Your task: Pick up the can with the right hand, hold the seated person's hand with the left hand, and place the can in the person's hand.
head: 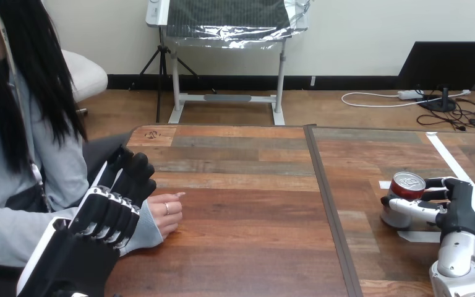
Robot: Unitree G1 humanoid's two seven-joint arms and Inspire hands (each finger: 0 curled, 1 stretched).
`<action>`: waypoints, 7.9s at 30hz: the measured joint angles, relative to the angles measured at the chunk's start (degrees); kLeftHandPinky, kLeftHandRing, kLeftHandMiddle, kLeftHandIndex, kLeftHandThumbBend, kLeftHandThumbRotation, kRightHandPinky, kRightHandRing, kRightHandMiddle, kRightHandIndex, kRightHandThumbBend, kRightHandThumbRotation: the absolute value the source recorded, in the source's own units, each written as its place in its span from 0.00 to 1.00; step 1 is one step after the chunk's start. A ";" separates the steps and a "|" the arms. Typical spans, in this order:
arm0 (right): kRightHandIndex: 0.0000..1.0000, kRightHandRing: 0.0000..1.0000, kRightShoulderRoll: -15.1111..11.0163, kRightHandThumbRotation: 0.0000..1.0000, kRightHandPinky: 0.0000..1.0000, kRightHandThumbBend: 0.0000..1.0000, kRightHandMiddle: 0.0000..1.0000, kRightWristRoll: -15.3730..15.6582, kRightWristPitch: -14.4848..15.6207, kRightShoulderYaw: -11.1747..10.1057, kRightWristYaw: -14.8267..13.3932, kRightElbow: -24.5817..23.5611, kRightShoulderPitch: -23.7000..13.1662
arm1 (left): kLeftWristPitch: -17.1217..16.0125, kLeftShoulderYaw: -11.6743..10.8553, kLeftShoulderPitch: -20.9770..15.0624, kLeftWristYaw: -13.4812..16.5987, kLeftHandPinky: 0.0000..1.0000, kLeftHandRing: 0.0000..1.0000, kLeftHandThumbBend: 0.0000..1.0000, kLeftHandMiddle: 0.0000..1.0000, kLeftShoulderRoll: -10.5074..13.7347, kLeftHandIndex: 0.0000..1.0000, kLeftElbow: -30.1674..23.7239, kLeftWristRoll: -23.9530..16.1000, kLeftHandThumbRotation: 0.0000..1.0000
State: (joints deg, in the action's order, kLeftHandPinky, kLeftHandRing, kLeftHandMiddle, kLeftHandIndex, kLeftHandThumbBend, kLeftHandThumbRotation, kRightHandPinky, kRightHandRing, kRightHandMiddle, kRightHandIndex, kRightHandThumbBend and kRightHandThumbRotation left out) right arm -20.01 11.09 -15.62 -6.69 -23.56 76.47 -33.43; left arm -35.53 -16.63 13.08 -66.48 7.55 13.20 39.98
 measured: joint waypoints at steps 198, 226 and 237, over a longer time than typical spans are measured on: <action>0.50 0.42 7.79 0.00 0.38 0.82 0.48 5.55 -18.38 9.80 4.82 -4.32 -0.48 | -14.15 8.41 -22.00 43.73 0.87 0.91 1.00 0.91 21.97 0.91 10.97 -54.73 0.19; 0.50 0.41 9.31 0.00 0.36 0.81 0.47 4.40 -20.63 10.19 7.73 -5.28 -0.32 | -13.48 15.69 -29.78 44.81 0.79 0.85 1.00 0.86 33.30 0.85 16.44 -65.61 0.24; 0.50 0.40 9.32 0.00 0.35 0.80 0.47 3.34 -21.52 10.16 8.64 -7.43 0.03 | -14.26 19.34 -33.06 44.45 0.79 0.84 1.00 0.84 37.01 0.83 20.38 -69.45 0.29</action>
State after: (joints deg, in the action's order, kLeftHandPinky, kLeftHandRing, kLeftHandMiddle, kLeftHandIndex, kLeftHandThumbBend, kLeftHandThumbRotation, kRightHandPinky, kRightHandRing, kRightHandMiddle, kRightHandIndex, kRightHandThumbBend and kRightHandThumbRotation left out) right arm -10.69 14.44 -37.13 3.47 -14.92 69.03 -33.40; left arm -49.79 2.71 -19.99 -22.03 44.56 33.58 -29.48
